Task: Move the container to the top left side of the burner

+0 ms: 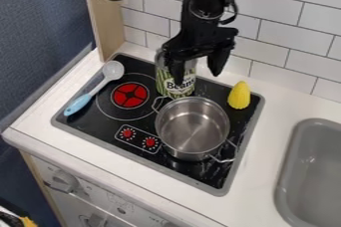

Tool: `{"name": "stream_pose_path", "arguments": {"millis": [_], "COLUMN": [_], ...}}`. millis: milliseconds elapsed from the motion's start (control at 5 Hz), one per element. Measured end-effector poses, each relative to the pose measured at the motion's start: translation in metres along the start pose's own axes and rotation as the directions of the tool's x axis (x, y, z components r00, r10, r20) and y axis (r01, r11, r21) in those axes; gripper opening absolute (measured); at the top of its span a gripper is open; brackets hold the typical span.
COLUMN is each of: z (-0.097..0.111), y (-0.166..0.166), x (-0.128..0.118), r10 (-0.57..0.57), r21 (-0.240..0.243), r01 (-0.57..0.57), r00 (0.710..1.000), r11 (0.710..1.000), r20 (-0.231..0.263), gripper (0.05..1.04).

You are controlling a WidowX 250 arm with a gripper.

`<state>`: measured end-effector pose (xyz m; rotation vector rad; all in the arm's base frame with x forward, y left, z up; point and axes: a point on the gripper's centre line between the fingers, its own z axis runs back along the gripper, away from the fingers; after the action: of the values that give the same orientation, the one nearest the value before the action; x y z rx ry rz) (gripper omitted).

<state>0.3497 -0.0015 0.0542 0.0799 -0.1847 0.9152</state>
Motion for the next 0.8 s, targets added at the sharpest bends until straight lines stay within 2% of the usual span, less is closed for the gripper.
{"name": "stream_pose_path", "arguments": {"millis": [600, 800], "z": [-0.034, -0.041], "y": [-0.014, -0.01], "x": [0.021, 0.029], "r10": [0.101, 0.127], "r21": [0.048, 0.065], "r01": [-0.098, -0.125], "r00": [0.994, 0.991], "r11": [0.994, 0.99], "r20": [-0.048, -0.036], "gripper": [1.0, 1.0]}}
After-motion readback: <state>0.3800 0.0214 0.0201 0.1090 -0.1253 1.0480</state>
